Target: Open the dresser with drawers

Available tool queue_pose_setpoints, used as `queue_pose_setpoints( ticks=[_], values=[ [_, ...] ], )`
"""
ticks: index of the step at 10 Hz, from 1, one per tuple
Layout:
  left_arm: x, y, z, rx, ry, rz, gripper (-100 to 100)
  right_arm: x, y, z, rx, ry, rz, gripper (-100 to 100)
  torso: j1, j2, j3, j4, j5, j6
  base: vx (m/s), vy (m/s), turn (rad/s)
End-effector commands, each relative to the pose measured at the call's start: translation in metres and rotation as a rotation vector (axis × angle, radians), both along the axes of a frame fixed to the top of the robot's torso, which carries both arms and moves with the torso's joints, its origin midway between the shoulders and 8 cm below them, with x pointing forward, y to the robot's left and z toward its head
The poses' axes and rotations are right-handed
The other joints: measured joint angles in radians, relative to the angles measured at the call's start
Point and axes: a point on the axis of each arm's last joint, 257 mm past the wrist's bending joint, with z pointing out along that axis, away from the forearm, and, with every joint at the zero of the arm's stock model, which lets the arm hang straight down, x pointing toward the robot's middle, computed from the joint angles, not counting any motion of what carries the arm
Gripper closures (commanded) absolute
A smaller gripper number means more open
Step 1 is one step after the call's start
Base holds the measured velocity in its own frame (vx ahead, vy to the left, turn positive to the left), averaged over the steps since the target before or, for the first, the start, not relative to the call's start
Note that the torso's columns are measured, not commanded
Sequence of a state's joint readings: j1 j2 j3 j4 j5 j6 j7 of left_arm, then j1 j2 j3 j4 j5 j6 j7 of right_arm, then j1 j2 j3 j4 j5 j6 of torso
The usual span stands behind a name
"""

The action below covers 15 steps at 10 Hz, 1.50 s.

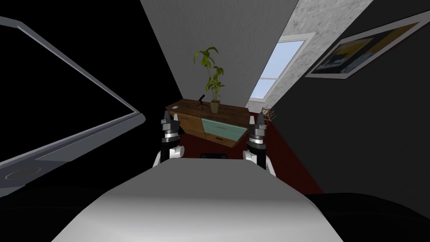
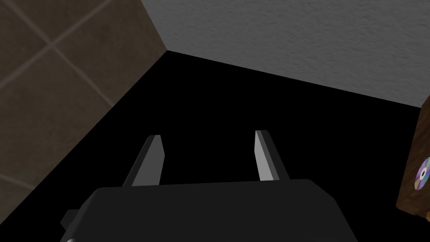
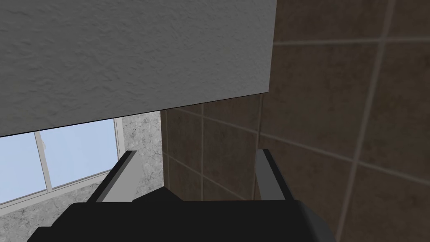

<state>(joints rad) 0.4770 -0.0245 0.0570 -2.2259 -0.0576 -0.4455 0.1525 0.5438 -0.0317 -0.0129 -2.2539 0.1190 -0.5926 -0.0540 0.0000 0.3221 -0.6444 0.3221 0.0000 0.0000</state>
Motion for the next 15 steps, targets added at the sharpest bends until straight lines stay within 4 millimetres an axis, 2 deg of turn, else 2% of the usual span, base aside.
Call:
queue_pose_setpoints(
  ticks=[1, 4, 5, 7, 10, 15],
  values=[
    [0.000, 0.000, 0.000, 0.000, 0.000, 0.000, 0, 0.000, 0.000, 0.000, 0.000, 0.000, 0.000, 0, 0.000, 0.074, -0.147, 0.074, 0.000, 0.000, 0.000, 0.000, 0.000],
    [0.000, 0.000, 0.000, 0.000, 0.000, 0.000, 0, 0.000, 0.000, 0.000, 0.000, 0.000, 0.000, 0, 0.000, 0.296, -0.590, 0.295, 0.000, 0.000, 0.000, 0.000, 0.000],
    [0.003, -0.004, -0.003, 0.034, 0.013, -0.019, -100, 0.000, 0.000, 0.000, 0.000, 0.000, 0.000, 0, 0.000, 0.369, -0.738, 0.369, 0.000, 0.000, 0.009, -0.005, -0.016],
    [0.008, -0.009, -0.011, 0.075, 0.037, -0.044, -100, 0.000, 0.000, 0.000, 0.000, 0.001, 0.000, 0, 0.000, 0.412, -0.826, 0.412, 0.000, 0.000, 0.010, -0.013, -0.024],
    [0.019, -0.014, -0.031, 0.113, 0.084, -0.072, -100, 0.000, 0.000, 0.000, 0.000, 0.001, 0.000, 0, -0.001, 0.415, -0.832, 0.416, 0.000, 0.000, 0.021, -0.026, -0.035],
    [0.040, -0.020, -0.077, 0.127, 0.175, -0.098, -100, 0.000, 0.000, 0.000, 0.000, 0.001, 0.000, 0, 0.000, 0.416, -0.832, 0.416, 0.000, 0.000, 0.028, -0.032, -0.050]
  ],
)
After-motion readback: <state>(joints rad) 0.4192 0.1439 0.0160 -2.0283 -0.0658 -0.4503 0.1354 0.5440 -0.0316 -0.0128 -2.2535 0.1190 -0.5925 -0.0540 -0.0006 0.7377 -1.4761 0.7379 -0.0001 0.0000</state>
